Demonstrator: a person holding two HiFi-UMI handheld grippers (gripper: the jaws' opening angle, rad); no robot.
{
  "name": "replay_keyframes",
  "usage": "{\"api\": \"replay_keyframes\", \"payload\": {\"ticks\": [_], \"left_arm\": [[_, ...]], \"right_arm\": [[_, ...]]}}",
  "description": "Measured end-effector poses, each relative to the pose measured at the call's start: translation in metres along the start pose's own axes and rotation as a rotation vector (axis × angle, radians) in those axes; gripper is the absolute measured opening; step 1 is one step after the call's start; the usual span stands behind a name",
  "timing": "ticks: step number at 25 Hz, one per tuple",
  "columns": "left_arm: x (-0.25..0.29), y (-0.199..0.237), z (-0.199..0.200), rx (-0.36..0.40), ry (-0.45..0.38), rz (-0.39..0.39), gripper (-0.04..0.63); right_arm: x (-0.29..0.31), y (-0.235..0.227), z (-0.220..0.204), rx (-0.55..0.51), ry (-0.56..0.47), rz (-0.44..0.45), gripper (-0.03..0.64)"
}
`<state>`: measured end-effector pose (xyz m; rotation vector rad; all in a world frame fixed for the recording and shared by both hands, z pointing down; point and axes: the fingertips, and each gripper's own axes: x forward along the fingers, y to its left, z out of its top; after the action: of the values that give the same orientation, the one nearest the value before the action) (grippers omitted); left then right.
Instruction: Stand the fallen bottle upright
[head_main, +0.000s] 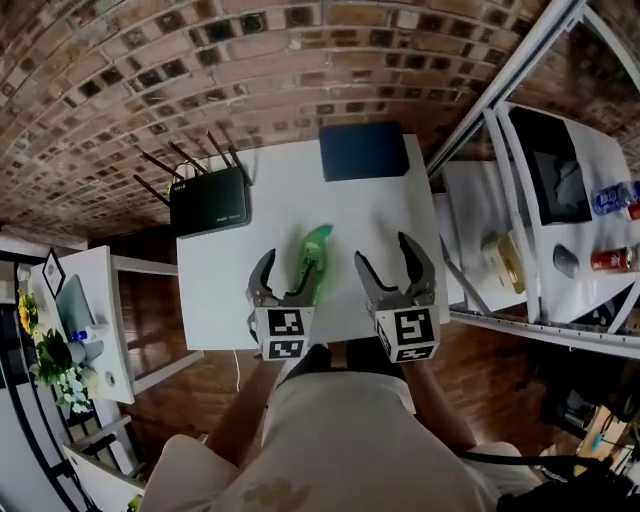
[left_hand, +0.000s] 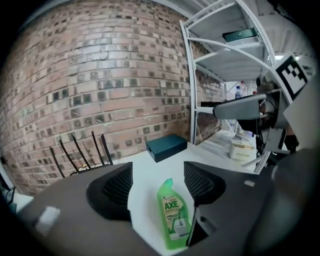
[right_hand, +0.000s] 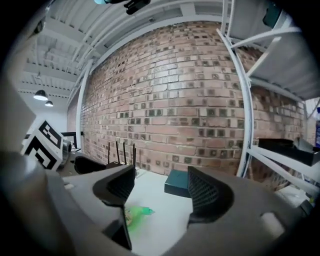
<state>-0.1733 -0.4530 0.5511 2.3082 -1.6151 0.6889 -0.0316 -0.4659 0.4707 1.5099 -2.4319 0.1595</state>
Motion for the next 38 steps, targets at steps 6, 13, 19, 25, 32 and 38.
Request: {"api": "replay_keyframes", "payload": {"ticks": [6,13,19,25,32,38], "left_arm": [[0.088,-0.008,-0.034,0.018,0.231,-0.142,0.374],[0.163,-0.029,-0.096,0.089,0.456,-0.31,0.376],[0.191,-0.026,-0.126,0.106,0.562,-0.339,0.336],[0.192,-0.034,-0.137,0.102,0.652,-0.386,0.233],[0.179,-0.009,-0.12,0.125,0.592,-0.333,0.188],[0.142,0.032,-0.063,0.109,0.432,-0.224,0.175]], "right_arm": [[0.049,-0.029,-0.008,-0.013,0.05,0.028,0.316],[0.058,-0.064,-0.045,0.015,0.145,-0.021,0.316],[0.05,-0.085,-0.058,0.039,0.171,-0.064,0.315],[0.044,-0.091,-0.061,0.053,0.175,-0.078,0.314],[0.043,-0.087,-0.044,0.046,0.131,-0.074,0.314],[0.047,-0.075,-0.032,0.036,0.09,-0.041,0.314]]}}
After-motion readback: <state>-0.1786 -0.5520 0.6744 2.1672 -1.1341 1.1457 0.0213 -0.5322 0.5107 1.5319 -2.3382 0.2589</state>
